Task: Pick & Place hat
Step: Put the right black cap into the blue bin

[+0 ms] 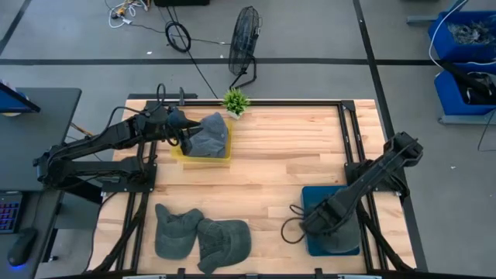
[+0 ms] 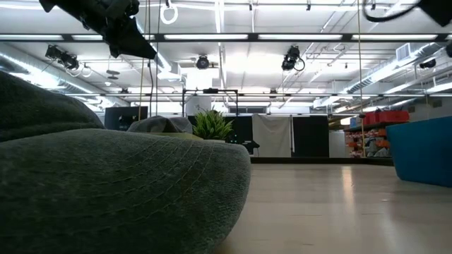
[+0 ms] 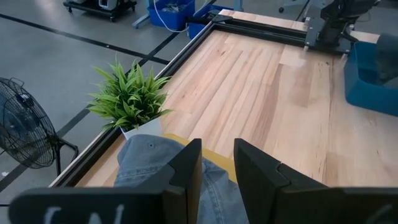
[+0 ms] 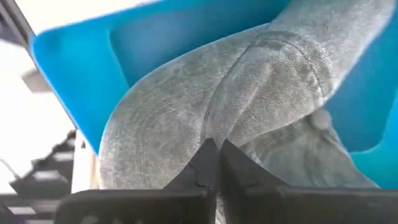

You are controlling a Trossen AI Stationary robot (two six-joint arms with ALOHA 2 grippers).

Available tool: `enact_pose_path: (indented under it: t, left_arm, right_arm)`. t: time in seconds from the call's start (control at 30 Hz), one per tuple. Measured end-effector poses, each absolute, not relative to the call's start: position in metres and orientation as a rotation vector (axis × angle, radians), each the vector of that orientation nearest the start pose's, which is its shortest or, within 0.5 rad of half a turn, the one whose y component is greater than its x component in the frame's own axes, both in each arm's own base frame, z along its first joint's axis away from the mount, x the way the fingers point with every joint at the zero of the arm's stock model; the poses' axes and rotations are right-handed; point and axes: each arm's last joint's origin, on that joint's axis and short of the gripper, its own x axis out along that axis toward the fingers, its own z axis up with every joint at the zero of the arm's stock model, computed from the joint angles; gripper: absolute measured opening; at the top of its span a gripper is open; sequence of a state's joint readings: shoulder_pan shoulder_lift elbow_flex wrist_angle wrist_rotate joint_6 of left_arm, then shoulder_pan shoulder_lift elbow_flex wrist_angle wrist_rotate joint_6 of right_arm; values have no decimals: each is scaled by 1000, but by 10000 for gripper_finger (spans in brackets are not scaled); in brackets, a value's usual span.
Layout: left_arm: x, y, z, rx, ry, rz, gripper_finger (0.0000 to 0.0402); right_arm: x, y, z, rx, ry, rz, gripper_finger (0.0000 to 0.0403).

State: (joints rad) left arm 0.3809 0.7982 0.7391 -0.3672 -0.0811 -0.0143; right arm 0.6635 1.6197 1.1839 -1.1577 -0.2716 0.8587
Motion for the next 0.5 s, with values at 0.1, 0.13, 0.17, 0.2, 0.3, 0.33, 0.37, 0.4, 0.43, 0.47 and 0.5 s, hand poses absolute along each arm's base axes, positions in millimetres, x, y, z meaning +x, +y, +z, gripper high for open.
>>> enact_pose_path:
  t: [0.1, 0.13, 0.17, 0.2, 0.3, 0.33, 0.37, 0.4, 0.43, 0.47, 0.5]
  left_arm:
    - [159, 66, 298, -78, 422, 458, 99]
    - [159, 66, 298, -78, 422, 458, 99]
    - [159, 66, 298, -78, 422, 458, 99]
    - [159, 66, 298, -78, 423, 458, 99]
    - [159, 66, 298, -78, 425, 458, 99]
    - [158, 66, 298, -77, 426, 458, 99]
    - [158, 66, 298, -78, 426, 458, 99]
    - [158, 66, 298, -77, 426, 458, 99]
    - [158, 66, 298, -77, 426, 457, 99]
    - [158, 66, 298, -77, 426, 458, 99]
    - [158, 66, 298, -77, 426, 458, 99]
  right_arm:
    - [220, 172, 227, 355, 1684, -80, 3]
    - [223, 172, 228, 370, 1654, -90, 2]
    - [225, 172, 228, 381, 1634, -89, 2]
    - [227, 172, 227, 380, 1619, -86, 2]
    - [232, 174, 220, 349, 1622, -70, 2]
    - [233, 175, 218, 335, 1632, -71, 1]
    - [233, 175, 216, 324, 1640, -70, 1]
    - [234, 176, 213, 321, 1644, -74, 2]
    - [235, 177, 211, 320, 1649, -80, 3]
    - [235, 177, 209, 324, 1655, -93, 6]
    - [236, 177, 207, 330, 1659, -106, 10]
